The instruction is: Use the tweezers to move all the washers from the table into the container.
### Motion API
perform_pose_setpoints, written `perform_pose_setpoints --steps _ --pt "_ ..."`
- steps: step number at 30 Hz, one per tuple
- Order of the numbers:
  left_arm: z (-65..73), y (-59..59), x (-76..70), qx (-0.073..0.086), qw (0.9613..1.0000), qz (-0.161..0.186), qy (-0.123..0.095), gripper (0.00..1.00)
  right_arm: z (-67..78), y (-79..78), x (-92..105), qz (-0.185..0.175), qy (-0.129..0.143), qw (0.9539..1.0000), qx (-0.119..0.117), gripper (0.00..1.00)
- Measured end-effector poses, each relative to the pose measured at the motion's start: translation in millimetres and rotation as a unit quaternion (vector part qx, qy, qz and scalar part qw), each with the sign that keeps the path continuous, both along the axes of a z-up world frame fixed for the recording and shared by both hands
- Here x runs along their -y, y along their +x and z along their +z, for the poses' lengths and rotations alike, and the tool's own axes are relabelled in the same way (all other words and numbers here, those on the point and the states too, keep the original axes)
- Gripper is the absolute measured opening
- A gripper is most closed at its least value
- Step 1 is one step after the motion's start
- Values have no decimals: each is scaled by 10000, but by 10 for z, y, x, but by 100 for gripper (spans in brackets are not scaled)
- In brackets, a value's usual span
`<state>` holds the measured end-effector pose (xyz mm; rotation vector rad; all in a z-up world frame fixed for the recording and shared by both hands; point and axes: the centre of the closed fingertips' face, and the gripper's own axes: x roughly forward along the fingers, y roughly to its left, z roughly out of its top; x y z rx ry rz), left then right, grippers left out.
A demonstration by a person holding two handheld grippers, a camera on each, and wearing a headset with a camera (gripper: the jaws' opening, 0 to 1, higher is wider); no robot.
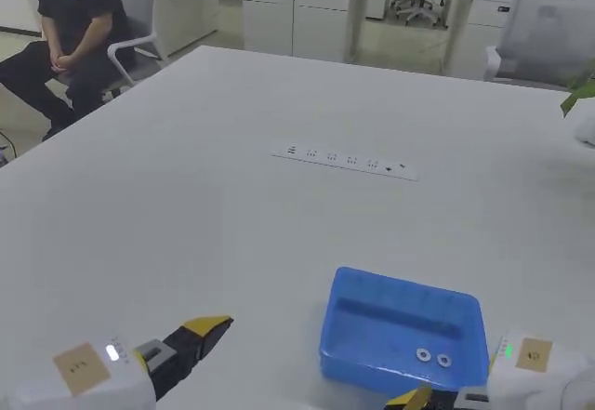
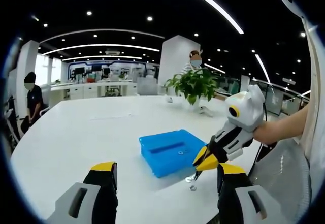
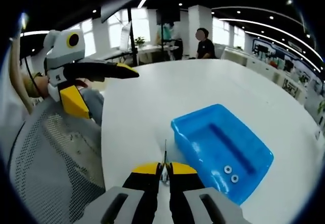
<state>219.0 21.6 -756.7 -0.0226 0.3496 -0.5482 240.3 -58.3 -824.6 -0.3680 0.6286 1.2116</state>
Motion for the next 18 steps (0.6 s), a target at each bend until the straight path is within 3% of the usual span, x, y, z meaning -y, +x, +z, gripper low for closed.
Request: perform_pose_setpoints --steps 7,12,18 --pt "0 -4 9 10 10000 -18 22 82 144 130 97 -152 44 9997 162 3" --pt "1 -4 7 11 10000 -9 16 82 346 245 119 -569 605 9965 -54 3" --pt "1 -6 10 15 10000 -15 35 82 544 356 157 -661 767 9948 35 3"
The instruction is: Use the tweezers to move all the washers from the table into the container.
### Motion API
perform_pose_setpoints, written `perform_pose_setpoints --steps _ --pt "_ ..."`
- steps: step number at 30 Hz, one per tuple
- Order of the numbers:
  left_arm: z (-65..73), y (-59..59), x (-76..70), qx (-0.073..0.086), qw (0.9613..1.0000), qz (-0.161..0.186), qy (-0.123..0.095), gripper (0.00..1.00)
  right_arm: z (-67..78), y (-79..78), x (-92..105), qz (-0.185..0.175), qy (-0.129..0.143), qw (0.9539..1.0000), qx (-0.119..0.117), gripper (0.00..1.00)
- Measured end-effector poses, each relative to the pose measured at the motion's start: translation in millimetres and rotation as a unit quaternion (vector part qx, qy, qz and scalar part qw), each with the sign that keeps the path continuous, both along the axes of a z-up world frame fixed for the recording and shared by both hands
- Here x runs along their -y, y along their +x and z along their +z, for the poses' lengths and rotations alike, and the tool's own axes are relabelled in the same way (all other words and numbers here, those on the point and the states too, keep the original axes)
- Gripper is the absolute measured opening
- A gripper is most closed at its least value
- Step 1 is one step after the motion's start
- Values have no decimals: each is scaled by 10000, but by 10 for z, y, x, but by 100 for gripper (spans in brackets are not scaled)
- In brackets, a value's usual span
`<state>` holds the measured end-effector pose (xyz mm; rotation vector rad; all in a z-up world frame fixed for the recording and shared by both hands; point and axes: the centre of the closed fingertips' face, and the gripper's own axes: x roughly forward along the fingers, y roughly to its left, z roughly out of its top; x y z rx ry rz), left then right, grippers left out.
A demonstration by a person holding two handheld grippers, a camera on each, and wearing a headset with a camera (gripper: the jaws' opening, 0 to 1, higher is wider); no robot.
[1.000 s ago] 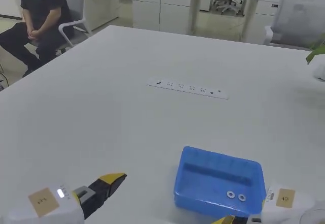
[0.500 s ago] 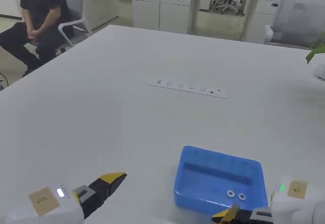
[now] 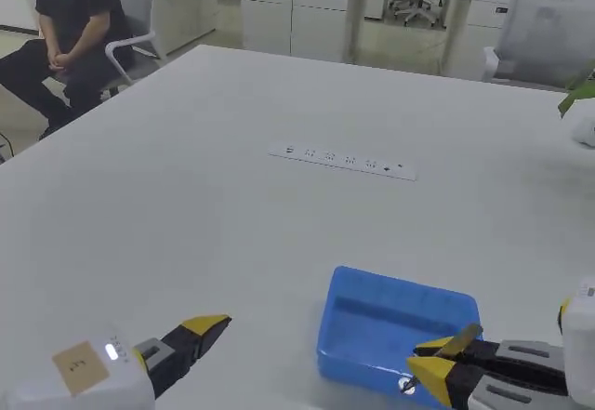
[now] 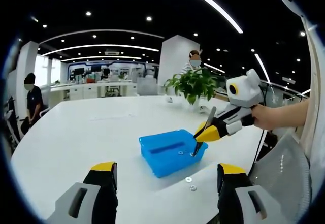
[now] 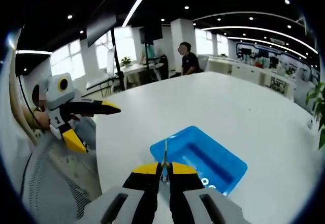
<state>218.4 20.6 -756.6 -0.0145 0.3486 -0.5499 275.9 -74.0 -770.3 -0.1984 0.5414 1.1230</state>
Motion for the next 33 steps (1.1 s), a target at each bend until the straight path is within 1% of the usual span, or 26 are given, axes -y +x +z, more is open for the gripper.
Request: perform_pose_setpoints --steps 3,6,9,11,15,19,26,33 --pt "-3 0 -2 -8 10000 7 3 82 75 62 -1 -103 195 9997 -52 3" --pt "1 3 1 2 10000 -2 0 82 118 124 1 -201 298 9993 -66 3" --pt "-11 0 -1 -20 10000 -6 21 82 162 186 -8 -273 408 9987 -103 3" --pt "-2 2 3 0 10000 -10 13 82 176 212 -16 -286 427 9986 -104 3" --pt "-10 2 2 -16 10000 -10 21 82 185 267 -42 -315 425 9986 -94 3" --pt "-16 3 3 -28 10000 -13 22 82 159 310 -63 -336 414 9985 -136 3" --pt "-22 2 5 -38 10000 -19 42 82 22 403 -77 -349 266 9988 -239 3" --pt "-23 6 -2 -33 10000 -4 45 82 -86 522 -63 -444 211 9981 -369 3"
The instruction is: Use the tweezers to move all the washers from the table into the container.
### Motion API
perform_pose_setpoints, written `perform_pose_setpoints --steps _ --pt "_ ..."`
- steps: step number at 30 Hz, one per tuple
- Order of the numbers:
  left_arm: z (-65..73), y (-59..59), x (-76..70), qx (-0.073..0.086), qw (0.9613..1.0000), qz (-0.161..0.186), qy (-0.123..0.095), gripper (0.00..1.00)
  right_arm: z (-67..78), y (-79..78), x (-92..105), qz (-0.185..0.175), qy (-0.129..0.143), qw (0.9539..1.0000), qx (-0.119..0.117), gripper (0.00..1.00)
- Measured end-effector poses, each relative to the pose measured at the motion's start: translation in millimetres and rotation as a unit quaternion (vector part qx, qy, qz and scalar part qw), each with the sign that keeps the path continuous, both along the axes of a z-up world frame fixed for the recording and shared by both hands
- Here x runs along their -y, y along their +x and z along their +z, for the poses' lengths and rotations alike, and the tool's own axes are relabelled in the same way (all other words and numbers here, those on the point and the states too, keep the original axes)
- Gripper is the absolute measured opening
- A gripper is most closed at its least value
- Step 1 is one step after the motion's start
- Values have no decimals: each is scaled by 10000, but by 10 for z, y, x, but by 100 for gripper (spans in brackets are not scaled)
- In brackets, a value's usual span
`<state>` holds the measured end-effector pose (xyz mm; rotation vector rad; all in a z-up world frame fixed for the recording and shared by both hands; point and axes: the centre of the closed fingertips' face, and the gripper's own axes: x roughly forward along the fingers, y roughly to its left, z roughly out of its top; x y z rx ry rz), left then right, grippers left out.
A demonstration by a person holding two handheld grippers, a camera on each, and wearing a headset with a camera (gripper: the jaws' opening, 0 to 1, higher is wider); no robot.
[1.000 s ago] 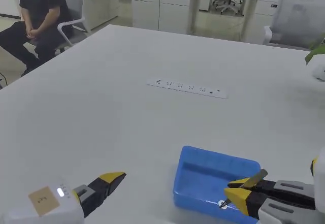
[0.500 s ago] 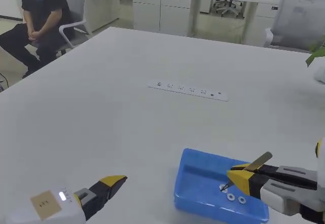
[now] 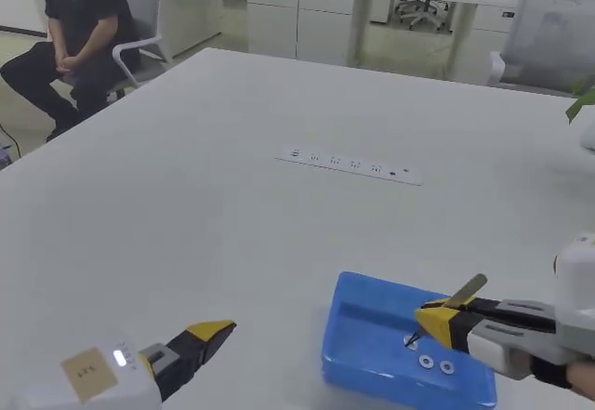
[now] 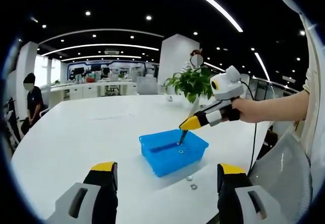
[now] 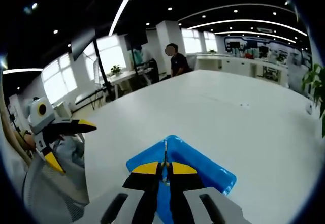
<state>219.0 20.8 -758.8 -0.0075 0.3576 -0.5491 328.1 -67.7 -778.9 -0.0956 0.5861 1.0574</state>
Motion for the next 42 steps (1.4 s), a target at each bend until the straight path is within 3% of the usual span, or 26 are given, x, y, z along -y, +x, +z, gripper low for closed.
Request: perform_pose_setpoints --steps 20,34,35,42 --pt "-9 0 -11 -5 10000 13 35 81 -386 155 0 -2 -373 9987 -334 3" --pt "-25 -4 -4 -30 10000 -15 88 81 -531 185 16 41 -552 9977 -392 3" --pt "-20 -1 -9 -7 10000 -4 97 81 -513 199 11 2 -456 9982 -401 3" --pt "-28 -6 -4 -33 10000 -14 90 81 -503 175 18 42 -500 9980 -396 4"
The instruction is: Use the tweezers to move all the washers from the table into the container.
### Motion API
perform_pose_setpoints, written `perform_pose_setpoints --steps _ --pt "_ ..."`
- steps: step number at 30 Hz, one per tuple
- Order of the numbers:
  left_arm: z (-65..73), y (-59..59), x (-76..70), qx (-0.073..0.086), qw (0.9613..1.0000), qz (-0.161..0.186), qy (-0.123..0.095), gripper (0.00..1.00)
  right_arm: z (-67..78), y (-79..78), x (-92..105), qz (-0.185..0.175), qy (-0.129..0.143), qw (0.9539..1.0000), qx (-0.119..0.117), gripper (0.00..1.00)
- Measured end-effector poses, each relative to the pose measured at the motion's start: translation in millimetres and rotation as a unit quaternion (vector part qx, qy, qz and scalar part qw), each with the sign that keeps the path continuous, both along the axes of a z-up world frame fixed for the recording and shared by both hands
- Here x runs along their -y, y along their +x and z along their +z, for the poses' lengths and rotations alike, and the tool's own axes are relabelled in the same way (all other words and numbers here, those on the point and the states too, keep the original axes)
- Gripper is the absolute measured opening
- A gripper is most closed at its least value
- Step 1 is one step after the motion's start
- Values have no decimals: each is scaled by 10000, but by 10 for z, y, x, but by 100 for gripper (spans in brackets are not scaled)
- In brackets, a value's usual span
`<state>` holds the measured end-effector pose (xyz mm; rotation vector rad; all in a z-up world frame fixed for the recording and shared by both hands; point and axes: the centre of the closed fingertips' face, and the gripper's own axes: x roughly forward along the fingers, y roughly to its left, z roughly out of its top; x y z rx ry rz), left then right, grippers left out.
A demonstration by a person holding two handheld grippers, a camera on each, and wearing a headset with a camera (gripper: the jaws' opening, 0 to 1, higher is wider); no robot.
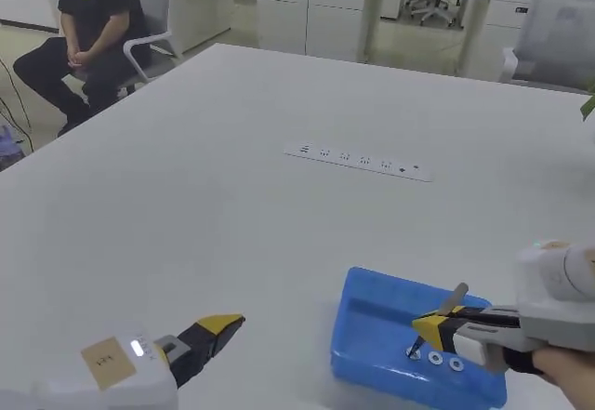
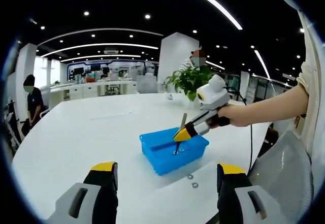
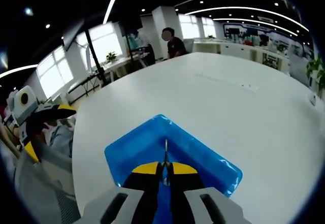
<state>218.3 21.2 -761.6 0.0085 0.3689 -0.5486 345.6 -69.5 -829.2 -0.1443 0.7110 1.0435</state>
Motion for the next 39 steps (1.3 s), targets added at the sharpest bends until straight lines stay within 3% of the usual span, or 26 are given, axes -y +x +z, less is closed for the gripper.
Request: perform_pose_setpoints --steps 11,23,27,32,39 --pt "2 -3 6 7 10000 -15 4 81 94 -9 36 -103 149 9998 36 4" --pt "-8 -10 19 -16 10000 -67 39 81 395 -188 17 -129 433 9988 209 4" --pt "-12 -12 23 -20 9999 -84 60 81 528 -231 5 -191 665 9974 220 4" --pt "-16 -13 24 -31 9999 -87 59 80 591 -288 20 -127 656 9973 299 4" --pt "-22 -17 25 -43 9999 -97 75 80 671 -431 3 -73 862 9961 194 4"
